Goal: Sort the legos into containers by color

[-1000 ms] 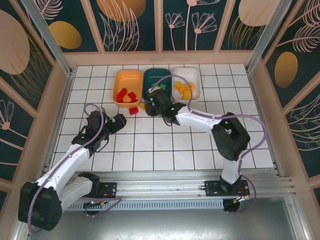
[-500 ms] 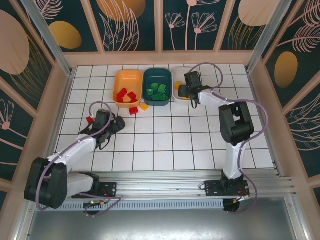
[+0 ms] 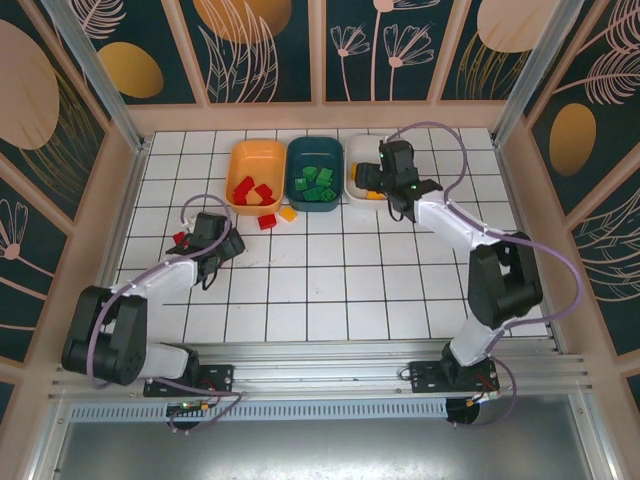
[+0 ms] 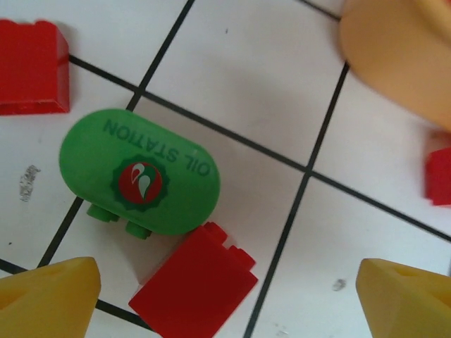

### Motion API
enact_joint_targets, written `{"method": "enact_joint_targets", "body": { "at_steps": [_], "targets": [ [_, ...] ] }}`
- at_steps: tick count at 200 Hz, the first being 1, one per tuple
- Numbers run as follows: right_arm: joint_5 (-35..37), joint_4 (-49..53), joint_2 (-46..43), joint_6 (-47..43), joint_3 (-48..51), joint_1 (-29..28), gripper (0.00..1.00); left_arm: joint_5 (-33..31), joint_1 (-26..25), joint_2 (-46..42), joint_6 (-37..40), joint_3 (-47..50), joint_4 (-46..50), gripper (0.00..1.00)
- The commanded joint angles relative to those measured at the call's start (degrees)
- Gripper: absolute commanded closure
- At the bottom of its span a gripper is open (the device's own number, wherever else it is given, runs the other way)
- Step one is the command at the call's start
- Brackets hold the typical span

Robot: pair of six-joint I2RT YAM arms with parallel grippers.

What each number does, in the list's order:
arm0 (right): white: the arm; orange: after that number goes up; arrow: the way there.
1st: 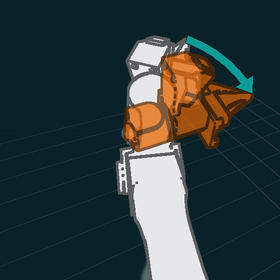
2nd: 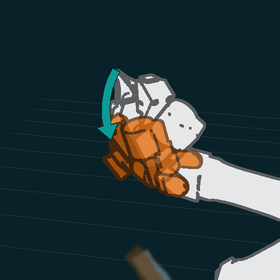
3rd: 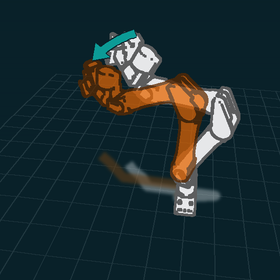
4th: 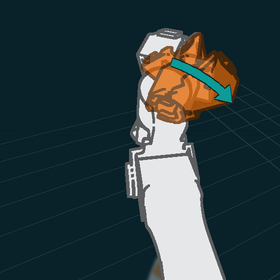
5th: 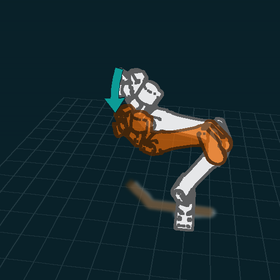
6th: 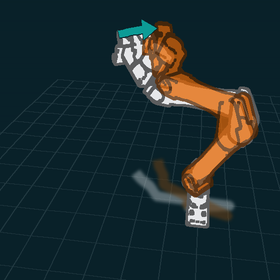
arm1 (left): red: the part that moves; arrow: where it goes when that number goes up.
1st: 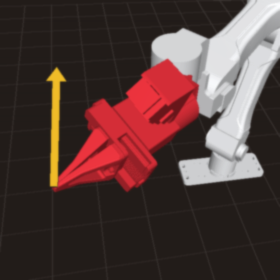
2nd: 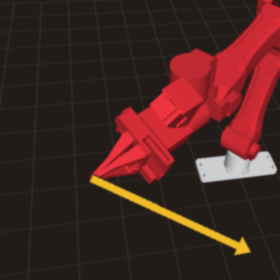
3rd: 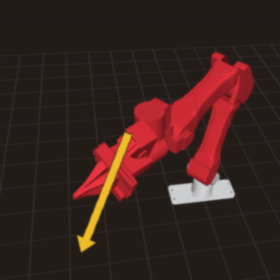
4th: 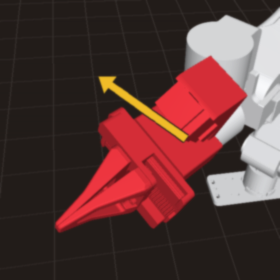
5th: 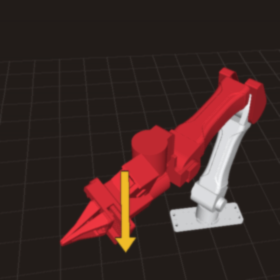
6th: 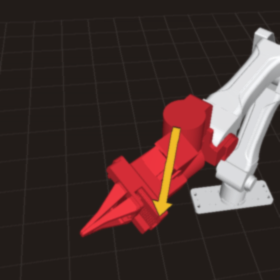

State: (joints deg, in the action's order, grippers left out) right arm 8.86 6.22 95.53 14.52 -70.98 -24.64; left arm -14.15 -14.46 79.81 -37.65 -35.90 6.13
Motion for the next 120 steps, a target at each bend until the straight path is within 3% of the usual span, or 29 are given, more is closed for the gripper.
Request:
{"method": "enact_joint_targets", "body": {
  "at_steps": [1, 54, 92, 120],
  "targets": [
    [-1.1, -1.7, -2.5, 2.1, 3.0, -2.1, 0.19, -0.7, 0.4, 3.0, 2.3, -1.3, -4.0, 0.11],
    [-1.3, -0.9, -6.2, 2.6, 6.5, -3.4, 0.19, 6.5, 0.4, 5.5, 3.8, -1.3, -9.1, 0.28],
    [-1.7, -0.2, -6.7, 2.6, 6.5, -3.8, 0.19, 13.5, -0.8, 7.1, 0.6, -1.1, -7.5, 0.30],
    [-1.6, -0.6, -6.8, 2.7, 6.1, -4.2, 0.19, 14.5, -3.8, 6.5, 0.5, -1.4, -6.3, 0.29]
  ]
}}
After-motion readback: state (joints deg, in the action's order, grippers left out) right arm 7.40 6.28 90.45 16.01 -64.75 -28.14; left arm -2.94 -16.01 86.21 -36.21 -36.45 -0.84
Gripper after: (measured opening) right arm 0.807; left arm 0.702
